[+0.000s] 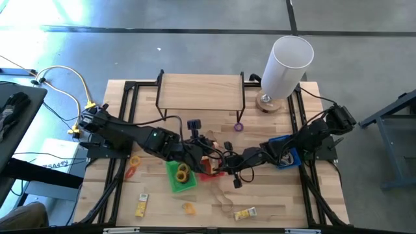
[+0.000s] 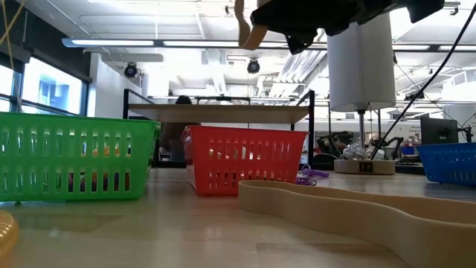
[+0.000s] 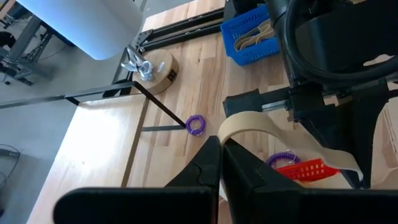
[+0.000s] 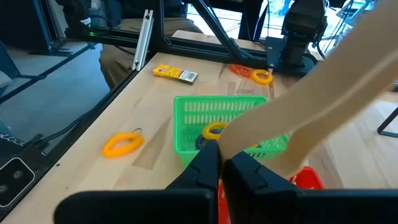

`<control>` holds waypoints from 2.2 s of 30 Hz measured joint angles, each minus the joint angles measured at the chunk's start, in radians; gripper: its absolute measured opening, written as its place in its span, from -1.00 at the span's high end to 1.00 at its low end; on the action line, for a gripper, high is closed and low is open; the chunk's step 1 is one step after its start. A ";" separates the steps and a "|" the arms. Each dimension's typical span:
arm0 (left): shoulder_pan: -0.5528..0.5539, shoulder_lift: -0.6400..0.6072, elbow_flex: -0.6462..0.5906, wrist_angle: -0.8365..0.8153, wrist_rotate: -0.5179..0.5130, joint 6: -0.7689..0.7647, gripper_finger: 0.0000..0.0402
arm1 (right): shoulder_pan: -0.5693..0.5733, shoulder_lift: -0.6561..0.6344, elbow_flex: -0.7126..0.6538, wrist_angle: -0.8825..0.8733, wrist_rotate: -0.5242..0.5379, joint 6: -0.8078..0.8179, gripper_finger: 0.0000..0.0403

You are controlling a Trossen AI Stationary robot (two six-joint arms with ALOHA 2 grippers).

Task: Pick & Place Office Desk Supplies
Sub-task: Put the white rubber band into the blue bin

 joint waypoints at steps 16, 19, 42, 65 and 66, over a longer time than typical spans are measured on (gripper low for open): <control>-0.030 0.045 -0.001 0.012 0.011 0.015 0.37 | 0.006 0.000 0.000 -0.071 0.074 0.000 0.98; -0.032 0.046 -0.001 0.001 0.008 -0.008 0.35 | 0.024 -0.014 -0.001 -0.128 0.139 0.000 0.98; -0.035 0.046 -0.001 -0.407 0.302 -0.164 0.35 | 0.095 -0.570 0.101 -1.051 0.343 0.368 0.99; -0.025 0.045 -0.161 -0.424 0.459 -0.055 0.35 | 0.013 -0.563 0.292 -1.999 0.110 1.050 0.99; -0.024 0.045 -0.165 -0.409 0.458 -0.050 0.35 | 0.017 -0.563 0.285 -1.995 0.112 1.075 0.99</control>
